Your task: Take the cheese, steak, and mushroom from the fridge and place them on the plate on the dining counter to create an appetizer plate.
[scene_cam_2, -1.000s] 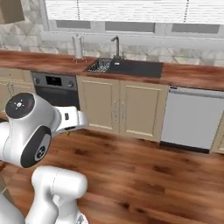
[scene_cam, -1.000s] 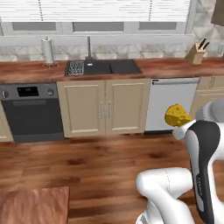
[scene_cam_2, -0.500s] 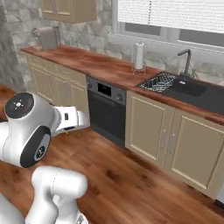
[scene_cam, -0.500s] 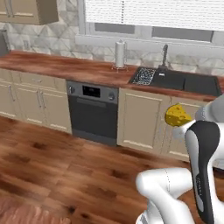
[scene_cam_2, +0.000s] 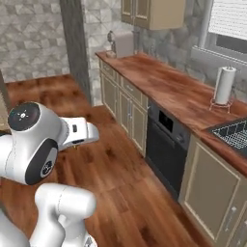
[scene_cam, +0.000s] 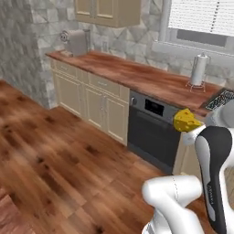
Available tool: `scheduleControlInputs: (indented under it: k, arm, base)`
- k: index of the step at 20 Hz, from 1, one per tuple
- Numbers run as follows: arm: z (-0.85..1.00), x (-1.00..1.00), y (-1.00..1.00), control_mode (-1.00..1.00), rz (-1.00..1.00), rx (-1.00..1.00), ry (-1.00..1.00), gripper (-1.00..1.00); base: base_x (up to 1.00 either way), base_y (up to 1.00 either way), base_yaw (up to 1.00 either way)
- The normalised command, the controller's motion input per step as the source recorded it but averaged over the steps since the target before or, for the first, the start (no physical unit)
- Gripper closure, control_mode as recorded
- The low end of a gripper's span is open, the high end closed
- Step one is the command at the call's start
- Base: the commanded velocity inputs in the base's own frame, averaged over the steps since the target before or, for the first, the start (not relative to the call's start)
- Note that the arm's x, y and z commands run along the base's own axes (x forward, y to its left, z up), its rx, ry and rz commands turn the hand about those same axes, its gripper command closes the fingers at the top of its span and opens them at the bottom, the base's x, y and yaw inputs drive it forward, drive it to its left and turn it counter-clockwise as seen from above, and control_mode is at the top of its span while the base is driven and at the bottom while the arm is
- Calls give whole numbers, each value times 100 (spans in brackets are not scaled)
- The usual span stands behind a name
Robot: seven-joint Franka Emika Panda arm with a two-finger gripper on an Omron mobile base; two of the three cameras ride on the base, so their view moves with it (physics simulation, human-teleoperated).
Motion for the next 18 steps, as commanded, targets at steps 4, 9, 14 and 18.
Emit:
scheduleControlInputs:
  k: [4, 9, 14, 18]
  arm:
    - [0, 0, 0, 100, 0, 0, 0, 100]
    - [0, 0, 0, 100, 0, 0, 0, 100]
    - [0, 0, 0, 100, 0, 0, 0, 100]
    - [0, 0, 0, 100, 0, 0, 0, 100]
  base:
    - [100, 0, 64]
    - [100, 0, 63]
    - [100, -7, 67]
    - [100, -23, 71]
